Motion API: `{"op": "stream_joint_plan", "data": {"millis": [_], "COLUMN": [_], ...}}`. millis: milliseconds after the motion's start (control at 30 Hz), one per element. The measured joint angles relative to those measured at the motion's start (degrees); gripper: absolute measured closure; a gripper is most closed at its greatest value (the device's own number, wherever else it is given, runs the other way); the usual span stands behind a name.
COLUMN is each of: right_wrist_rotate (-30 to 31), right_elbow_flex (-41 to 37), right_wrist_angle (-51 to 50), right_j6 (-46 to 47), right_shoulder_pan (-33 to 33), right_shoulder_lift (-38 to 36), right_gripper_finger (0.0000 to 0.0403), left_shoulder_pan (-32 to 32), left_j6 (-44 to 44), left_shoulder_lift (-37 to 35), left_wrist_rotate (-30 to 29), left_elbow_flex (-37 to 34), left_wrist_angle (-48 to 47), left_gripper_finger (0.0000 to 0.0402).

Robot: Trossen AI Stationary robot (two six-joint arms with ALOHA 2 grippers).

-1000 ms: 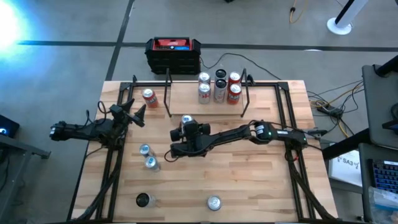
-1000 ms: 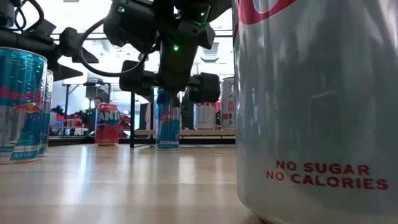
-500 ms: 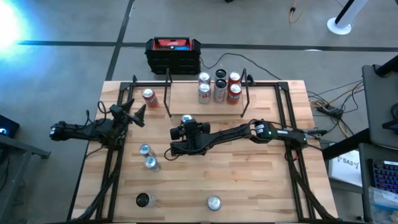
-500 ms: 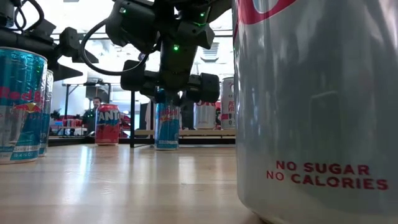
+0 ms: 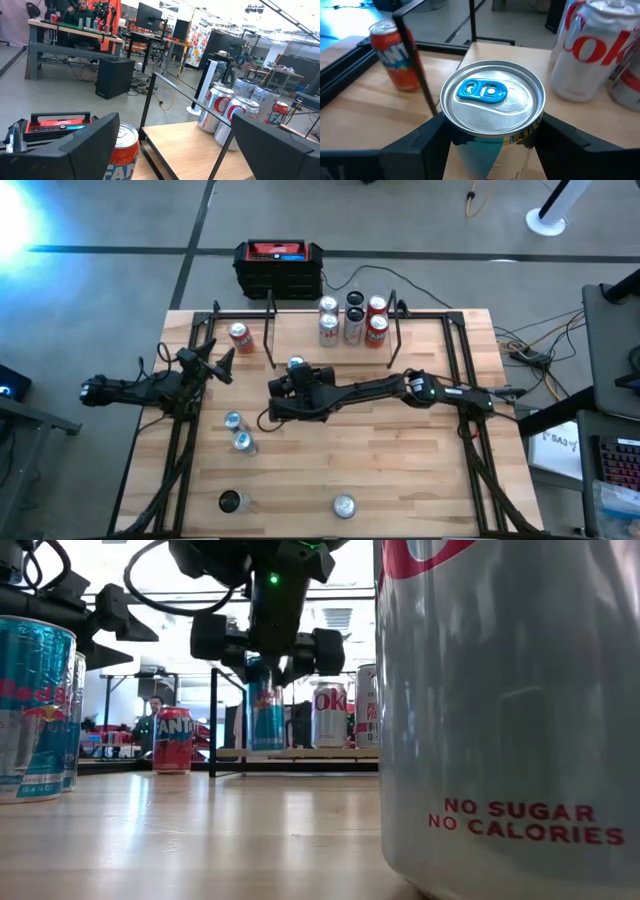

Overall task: Place canned beverage on shelf
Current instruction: Put the bottom blue soda can on the shelf

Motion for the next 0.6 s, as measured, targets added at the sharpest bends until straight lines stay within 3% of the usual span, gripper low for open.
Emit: {"op": "stream_joint_plan", "data": {"millis": [600], "right_wrist_rotate": [-0.8], "right_elbow_flex": [2.1], "right_wrist_angle": [0.2], "right_j6": [-1.4], "right_shoulder_pan": [-5.4], "right_shoulder_lift": [0.0], "right_gripper_finger": [0.0172], "left_shoulder_pan": [0.0], "left_j6": [0.0], "left_shoulder_lift": [0.0], "left_wrist_rotate": [0.0], "left_elbow_flex": [0.0], "left_wrist_angle": [0.0], "left_gripper_finger": [0.0033]}}
